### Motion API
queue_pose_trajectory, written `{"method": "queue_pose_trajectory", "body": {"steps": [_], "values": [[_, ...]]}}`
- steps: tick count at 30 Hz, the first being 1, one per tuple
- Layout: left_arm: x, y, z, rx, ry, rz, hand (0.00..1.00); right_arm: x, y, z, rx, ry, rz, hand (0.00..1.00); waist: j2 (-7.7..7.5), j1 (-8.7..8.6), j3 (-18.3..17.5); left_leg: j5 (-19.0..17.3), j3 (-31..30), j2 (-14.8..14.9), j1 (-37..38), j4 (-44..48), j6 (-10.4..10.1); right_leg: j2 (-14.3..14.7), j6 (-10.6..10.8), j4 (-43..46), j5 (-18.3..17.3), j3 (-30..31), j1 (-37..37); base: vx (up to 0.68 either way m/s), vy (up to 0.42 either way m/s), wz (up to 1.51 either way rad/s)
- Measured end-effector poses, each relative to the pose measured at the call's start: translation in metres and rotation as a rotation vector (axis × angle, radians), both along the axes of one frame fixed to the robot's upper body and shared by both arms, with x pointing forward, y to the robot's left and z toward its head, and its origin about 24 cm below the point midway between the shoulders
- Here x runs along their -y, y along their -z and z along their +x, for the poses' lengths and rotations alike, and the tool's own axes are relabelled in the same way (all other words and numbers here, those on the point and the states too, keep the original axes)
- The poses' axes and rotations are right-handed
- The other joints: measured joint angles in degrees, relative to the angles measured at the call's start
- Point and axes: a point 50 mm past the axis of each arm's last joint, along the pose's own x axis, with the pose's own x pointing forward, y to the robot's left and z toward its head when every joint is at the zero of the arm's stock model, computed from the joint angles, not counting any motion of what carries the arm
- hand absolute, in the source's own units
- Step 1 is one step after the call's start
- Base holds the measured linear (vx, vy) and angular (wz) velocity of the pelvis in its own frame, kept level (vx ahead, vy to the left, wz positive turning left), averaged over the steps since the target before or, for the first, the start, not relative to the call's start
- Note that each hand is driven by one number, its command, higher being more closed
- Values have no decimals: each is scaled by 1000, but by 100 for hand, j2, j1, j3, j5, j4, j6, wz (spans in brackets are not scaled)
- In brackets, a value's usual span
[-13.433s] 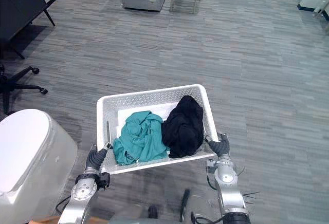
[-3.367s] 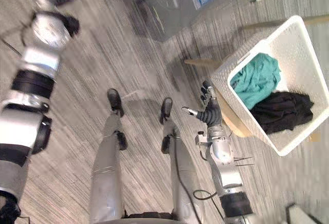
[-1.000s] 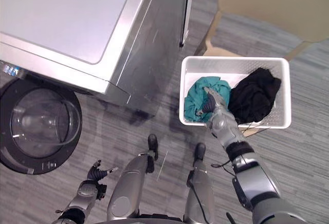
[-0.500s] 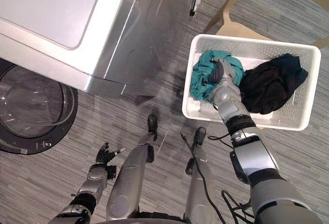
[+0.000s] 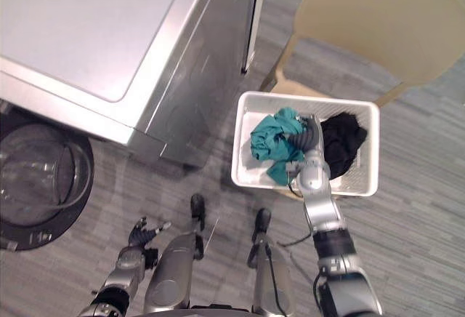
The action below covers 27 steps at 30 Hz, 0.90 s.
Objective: Pick up the laundry basket with both hands and put the clothes into the washing machine.
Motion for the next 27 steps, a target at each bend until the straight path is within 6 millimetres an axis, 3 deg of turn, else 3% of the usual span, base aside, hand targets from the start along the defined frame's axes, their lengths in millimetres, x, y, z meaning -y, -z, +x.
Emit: {"method": "queue_pose_trajectory", "body": {"steps": [2,5,10,12,13,15,16,17,19,20,22,24,25,27], "values": [[-4,4,-12,-29,-25,3,0,-3,-3,-6,46,-7,63,100,-7,-98,-240,-7,39,-12,184,-90,1,1,2,-78,-1,71,153,87,20,-11],[-7,10,-29,-84,-35,-7,0,-9,-11,-16,118,-57,166,100,-4,-106,-443,-10,182,-12,517,-239,0,18,25,-144,14,191,347,43,11,-24],[-11,14,-42,-113,-72,-25,0,-14,-14,-24,183,-84,305,100,-9,-106,-517,-129,247,28,557,38,-5,31,69,26,45,389,390,-36,15,-12],[-10,14,-42,-108,-91,-42,0,-15,-17,-29,219,-90,367,100,119,-95,-540,-323,108,229,238,451,179,109,386,163,114,639,382,-99,28,35],[-10,13,-38,-91,-99,-43,0,-15,-23,-34,264,-94,394,100,170,-130,-521,-336,-103,247,152,610,183,110,320,1431,-599,874,174,-78,5,72],[-11,9,-35,-61,-104,-38,0,-18,-32,-39,322,-109,414,100,147,-58,-537,-311,-392,108,67,852,160,67,506,2727,-1291,1187,242,-47,-101,99],[-11,6,-35,-40,-111,-31,0,-26,-41,-41,362,-148,414,100,87,34,-592,-302,-544,13,-75,1047,142,62,505,2943,-1579,1304,407,-92,-188,80],[-10,4,-33,-24,-114,-31,0,-29,-45,-42,383,-168,414,100,96,103,-614,-290,-588,-2,-169,1101,124,76,435,2855,-1721,1343,476,-183,-230,60],[1,-4,-24,54,-120,-51,0,-43,-58,-38,434,-244,415,100,194,256,-685,-105,-862,11,-577,1184,-23,216,-73,2209,-2180,998,652,-274,-218,55],[5,-5,-23,73,-116,-63,0,-44,-60,-37,439,-254,413,100,257,255,-726,-12,-962,18,-701,1139,-34,264,-164,2063,-2296,879,650,-260,-169,76],[33,-14,-9,150,-71,-129,0,-38,-56,-36,409,-250,364,100,782,212,-729,-48,-908,287,-815,562,-57,501,-437,2029,-2130,287,491,-364,-179,117],[41,-23,-1,207,-33,-148,0,-33,-52,-31,377,-242,336,100,696,212,-672,-180,-472,299,-782,428,13,320,-618,1986,-2026,-61,440,-387,-142,112],[43,-37,9,282,19,-137,0,-30,-53,-26,372,-235,325,100,668,188,-700,-188,-194,222,-784,941,37,150,-686,1931,-1883,-293,396,-296,-136,98],[43,-59,24,400,71,-121,0,-31,-56,-24,377,-254,306,100,702,173,-735,-263,-62,217,-664,1694,73,80,-715,1729,-1661,-557,370,-195,-99,83]]}}
